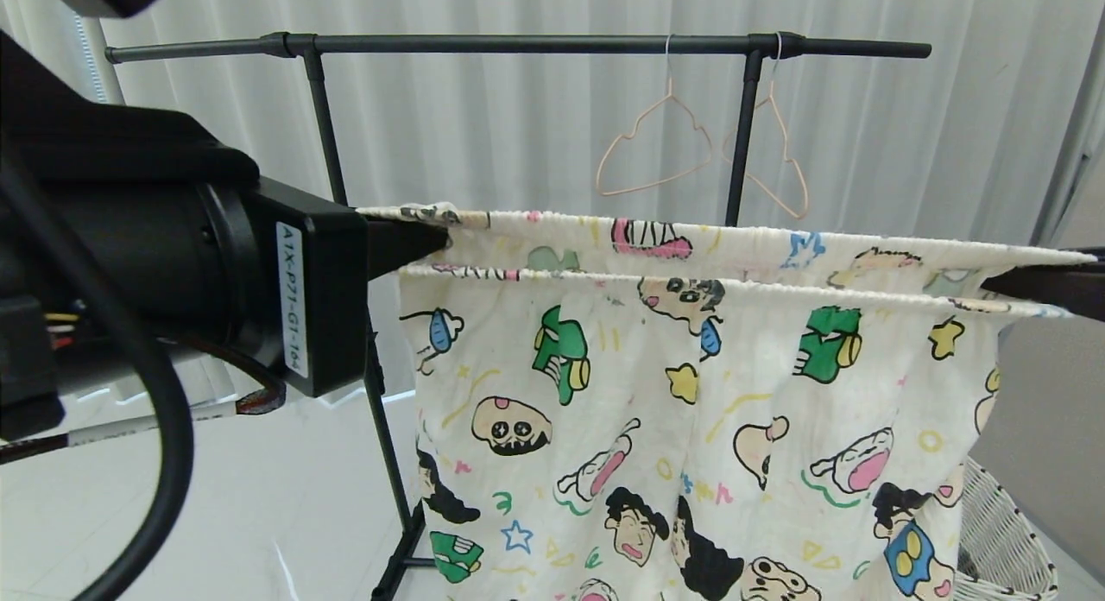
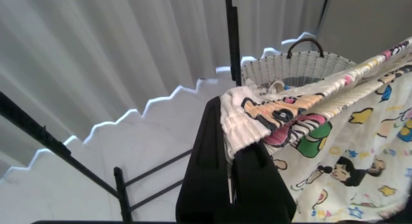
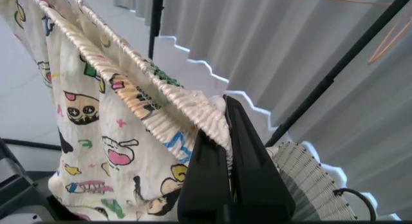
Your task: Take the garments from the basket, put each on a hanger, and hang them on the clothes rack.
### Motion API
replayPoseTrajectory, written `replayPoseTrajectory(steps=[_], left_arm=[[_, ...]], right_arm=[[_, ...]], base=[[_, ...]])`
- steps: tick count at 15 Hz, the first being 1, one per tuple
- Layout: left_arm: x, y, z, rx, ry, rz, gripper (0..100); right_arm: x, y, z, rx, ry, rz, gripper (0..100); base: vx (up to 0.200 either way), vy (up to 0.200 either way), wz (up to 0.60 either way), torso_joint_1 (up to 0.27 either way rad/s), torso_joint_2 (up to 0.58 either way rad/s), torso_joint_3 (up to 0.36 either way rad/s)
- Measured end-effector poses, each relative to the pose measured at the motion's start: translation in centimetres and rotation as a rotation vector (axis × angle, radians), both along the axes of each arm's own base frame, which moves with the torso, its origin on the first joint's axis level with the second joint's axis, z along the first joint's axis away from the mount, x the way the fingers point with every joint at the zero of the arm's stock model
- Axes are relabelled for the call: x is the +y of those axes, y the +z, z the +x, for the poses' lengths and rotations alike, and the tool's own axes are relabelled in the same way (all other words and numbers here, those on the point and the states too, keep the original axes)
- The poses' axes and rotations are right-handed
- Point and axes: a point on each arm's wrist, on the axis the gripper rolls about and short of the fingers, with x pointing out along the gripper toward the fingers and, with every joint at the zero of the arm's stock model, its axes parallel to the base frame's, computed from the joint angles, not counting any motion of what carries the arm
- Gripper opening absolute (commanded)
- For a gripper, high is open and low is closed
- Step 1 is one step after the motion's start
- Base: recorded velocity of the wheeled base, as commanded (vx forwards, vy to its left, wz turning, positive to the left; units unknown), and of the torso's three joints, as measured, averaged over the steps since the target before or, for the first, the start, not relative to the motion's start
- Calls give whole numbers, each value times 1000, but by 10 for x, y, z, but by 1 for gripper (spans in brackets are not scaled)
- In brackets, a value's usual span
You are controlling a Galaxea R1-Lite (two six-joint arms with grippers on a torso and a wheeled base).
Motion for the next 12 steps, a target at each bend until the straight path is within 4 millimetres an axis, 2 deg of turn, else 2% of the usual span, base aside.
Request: replayPoseTrajectory(steps=[7, 8, 12], left_arm=[[-5, 0, -3, 1, -29, 1, 0], [-6, 1, -4, -1, -35, -1, 0], [-5, 4, -8, -17, -11, -4, 0]], right_arm=[[-3, -3, -5, 16, 4, -13, 0], [-3, -5, -6, 34, 7, -25, 100], [-9, -9, -22, 70, 48, -51, 100]], base=[[0, 0, 0, 0, 0, 0], [0, 0, 0, 0, 0, 0], [0, 0, 0, 0, 0, 0]])
